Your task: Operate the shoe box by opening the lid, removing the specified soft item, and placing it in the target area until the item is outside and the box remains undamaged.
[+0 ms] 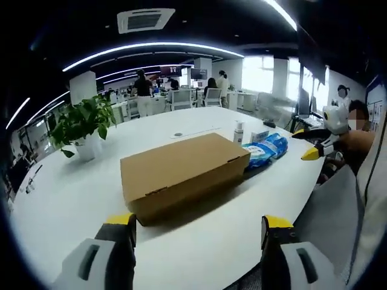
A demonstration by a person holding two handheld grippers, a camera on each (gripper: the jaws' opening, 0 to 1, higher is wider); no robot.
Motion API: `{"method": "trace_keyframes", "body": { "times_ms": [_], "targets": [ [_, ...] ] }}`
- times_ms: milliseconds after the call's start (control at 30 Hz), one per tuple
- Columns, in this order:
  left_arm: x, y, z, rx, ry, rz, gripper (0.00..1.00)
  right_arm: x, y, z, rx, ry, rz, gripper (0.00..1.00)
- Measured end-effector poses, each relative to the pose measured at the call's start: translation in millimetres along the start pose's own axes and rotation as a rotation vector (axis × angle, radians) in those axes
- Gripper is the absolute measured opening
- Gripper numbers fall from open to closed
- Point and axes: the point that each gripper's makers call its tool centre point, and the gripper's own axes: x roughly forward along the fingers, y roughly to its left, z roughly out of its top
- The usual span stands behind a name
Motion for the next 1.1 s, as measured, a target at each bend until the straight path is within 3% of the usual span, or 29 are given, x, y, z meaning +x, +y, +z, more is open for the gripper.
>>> {"method": "trace_keyframes", "body": {
  "times_ms": [300, 633, 1100],
  "targets": [
    [-7, -0.4, -4.3, -0.018, -0.016, 0.023, 1.0, -9, 0, -1.5, 0.029, -0.012, -0.016, 0.86],
    [-11, 11.5, -6.5, -0.042, -0.037, 0.054, 1.0, -18, -3, -5.0, 0.015, -0.014, -0.039, 0.96],
    [-10, 12.7, -12.3, -0.032, -0.023, 0.059, 1.0, -20, -9, -9.2, 0.023, -0.001, -0.045, 0.96]
  ]
}}
